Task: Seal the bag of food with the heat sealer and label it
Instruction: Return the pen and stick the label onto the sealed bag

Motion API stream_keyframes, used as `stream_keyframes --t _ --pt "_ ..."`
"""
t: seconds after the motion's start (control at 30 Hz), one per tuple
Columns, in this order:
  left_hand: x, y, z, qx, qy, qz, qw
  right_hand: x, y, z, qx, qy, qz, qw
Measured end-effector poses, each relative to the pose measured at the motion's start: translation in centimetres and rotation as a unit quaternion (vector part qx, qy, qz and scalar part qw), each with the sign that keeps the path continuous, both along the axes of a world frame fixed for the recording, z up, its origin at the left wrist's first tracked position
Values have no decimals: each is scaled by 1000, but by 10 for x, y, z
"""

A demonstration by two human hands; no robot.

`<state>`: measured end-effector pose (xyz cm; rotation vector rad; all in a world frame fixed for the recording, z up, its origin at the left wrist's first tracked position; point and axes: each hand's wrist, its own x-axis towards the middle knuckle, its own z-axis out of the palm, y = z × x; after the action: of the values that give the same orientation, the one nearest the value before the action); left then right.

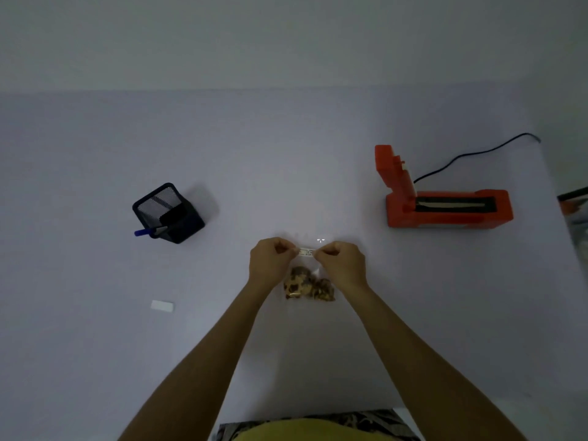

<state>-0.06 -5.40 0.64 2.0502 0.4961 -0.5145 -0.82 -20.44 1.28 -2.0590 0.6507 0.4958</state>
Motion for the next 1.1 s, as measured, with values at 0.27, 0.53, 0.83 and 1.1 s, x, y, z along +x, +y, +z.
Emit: stream_keyframes --t 0.27,0.53,0.83,1.1 --pt "2 -8 -9 61 10 -48 997 1 1 -10 -34 -15 37 999" --pt "0 -11 -16 87 0 -54 995 4 2 -20 -61 -14 47 997" --pt "-2 -14 -19 85 -6 -31 996 5 -4 -18 -35 -17 25 999" --pt "-5 -13 -20 83 -17 -31 996 8 -11 -21 -57 -39 47 996"
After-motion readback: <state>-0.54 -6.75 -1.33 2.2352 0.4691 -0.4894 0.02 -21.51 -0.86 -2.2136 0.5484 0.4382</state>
